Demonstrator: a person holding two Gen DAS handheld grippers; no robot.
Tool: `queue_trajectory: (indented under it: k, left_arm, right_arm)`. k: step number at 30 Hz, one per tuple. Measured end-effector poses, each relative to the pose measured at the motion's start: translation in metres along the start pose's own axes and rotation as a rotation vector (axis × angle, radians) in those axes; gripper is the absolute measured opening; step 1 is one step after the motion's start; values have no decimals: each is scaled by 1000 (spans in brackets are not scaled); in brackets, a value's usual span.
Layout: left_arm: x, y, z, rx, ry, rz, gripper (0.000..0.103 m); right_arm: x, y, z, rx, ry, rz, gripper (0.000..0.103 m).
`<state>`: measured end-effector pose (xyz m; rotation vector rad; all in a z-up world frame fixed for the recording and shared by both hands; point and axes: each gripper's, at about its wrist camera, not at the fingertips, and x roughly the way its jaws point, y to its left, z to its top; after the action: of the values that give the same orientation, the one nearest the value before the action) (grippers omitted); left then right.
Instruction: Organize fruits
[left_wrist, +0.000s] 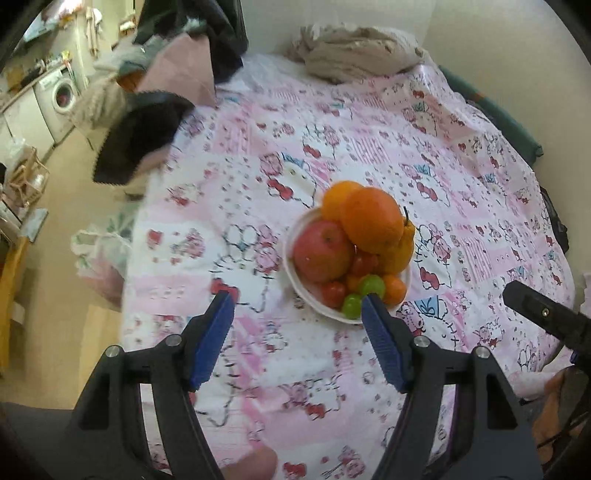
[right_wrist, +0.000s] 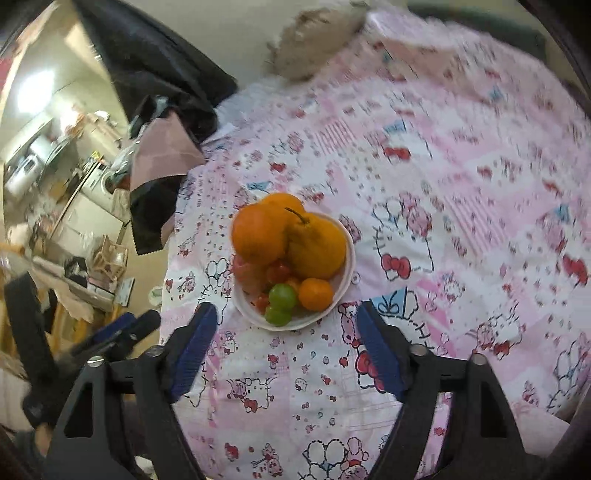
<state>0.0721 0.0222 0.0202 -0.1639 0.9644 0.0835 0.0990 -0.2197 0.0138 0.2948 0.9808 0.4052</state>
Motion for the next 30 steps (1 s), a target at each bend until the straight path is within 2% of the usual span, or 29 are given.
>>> queue_trajectory:
  k: [3, 8, 10, 12, 14, 16, 23, 30]
  left_arm:
    - [-17, -2, -7, 44, -39, 1, 68]
    - [-41, 2, -23, 63, -108, -22, 71]
    - [-45, 3, -29, 67, -141, -21, 79]
    - [-45, 5, -32, 59, -164, -23, 82]
    - [-41, 6, -32, 39, -166, -37, 90]
    - [-34, 6, -33, 25, -173, -39, 103]
    - [-21, 6, -34, 25, -144, -20, 103]
    - [-24, 12, -35, 6, -148, -19, 103]
  right_arm:
    - [-13, 12, -11, -51, -57, -43, 86]
    - [-30, 24, -28, -126, -133, -113, 97]
    - [-32, 27, -35, -151, -157, -136, 101]
    - [-28, 29, -39, -158, -160, -158, 101]
    - [-21, 31, -42, -173, -158, -179, 101]
    - [-14, 34, -42, -197, -162, -206, 101]
    - [-2, 34, -37, -207, -181, -262, 101]
    - [-1, 41, -38, -228, -189, -257, 102]
